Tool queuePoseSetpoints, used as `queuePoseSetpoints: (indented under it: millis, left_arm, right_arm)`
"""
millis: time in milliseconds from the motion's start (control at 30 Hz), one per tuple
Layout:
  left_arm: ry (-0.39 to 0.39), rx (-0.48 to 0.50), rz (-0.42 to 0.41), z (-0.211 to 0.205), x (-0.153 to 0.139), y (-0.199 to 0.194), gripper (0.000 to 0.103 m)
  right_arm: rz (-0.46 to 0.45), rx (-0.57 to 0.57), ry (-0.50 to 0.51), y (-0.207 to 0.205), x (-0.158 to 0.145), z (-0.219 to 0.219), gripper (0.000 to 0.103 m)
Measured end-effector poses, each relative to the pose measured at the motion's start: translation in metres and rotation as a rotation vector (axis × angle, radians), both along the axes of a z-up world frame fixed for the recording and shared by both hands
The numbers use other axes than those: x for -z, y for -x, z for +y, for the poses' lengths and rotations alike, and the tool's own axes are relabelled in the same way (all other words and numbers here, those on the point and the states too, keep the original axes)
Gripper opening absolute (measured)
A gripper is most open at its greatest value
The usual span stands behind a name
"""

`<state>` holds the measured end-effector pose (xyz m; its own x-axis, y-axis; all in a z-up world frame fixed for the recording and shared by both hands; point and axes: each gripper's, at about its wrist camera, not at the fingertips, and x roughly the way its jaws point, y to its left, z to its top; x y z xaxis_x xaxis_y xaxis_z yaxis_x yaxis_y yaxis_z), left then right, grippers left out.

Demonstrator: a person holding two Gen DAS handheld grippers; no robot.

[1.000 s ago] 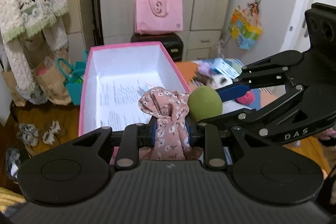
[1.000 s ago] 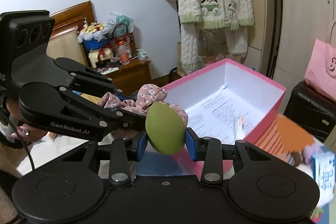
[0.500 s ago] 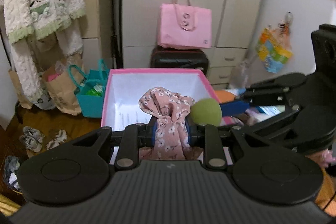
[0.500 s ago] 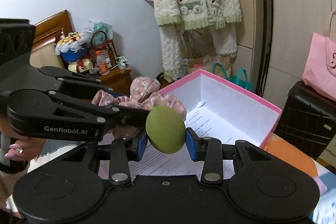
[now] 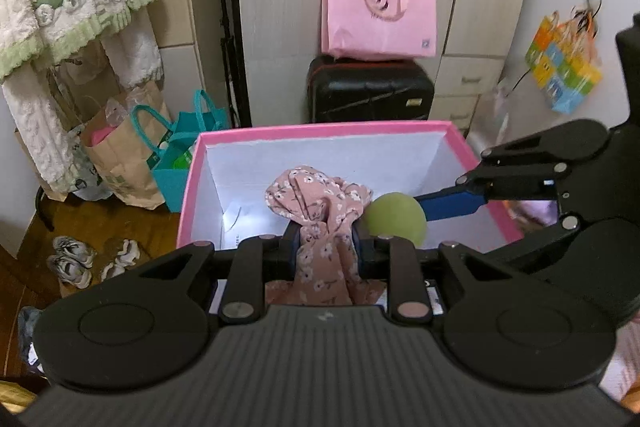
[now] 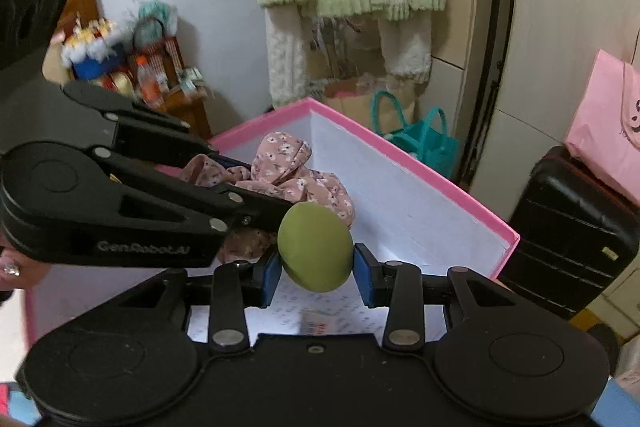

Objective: Organize soft objects
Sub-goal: 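Carry the scrunchie and green sponge over the pink box with both tools, then open both tools to drop the scrunchie and sponge into the box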

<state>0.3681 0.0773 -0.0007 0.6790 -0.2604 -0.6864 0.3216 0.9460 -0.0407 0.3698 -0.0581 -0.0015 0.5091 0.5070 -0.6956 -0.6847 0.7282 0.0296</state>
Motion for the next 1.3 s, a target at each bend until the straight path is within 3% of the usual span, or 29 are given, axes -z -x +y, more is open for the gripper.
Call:
queuePoseSetpoints:
  millis: [267, 400, 500, 700, 933, 1300]
  left_arm:
    - [-0.017, -0.018, 0.067, -0.006, 0.015, -0.019, 0.024]
    - [-0.044, -0.042, 0.063, -0.008, 0.019, -0.023, 0.04]
    - [-0.059, -0.048, 0.028, -0.008, 0.015, -0.02, 0.046]
    - [-0.103, -0.055, -0.097, -0.015, -0.003, 0.014, 0.057]
    - [-0.107, -0.078, -0.142, -0.009, -0.025, 0.052, 0.061]
    - [-0.114, 0.022, -0.154, -0.012, -0.059, 0.11, 0.068]
  right_arm:
    - [-0.017, -0.017, 0.13, -0.015, 0.017, 0.014, 0.045]
    - [-0.042, -0.006, 0.162, -0.017, 0.019, 0.016, 0.05]
    - [-0.057, -0.01, 0.156, -0.014, 0.018, 0.015, 0.055]
    - [-0.079, 0.008, 0.171, 0.002, 0.012, 0.014, 0.058]
    - [-0.125, 0.009, 0.161, 0.037, -0.006, 0.006, 0.059]
    - [-0.107, -0.028, 0.119, 0.091, -0.034, -0.004, 0.06]
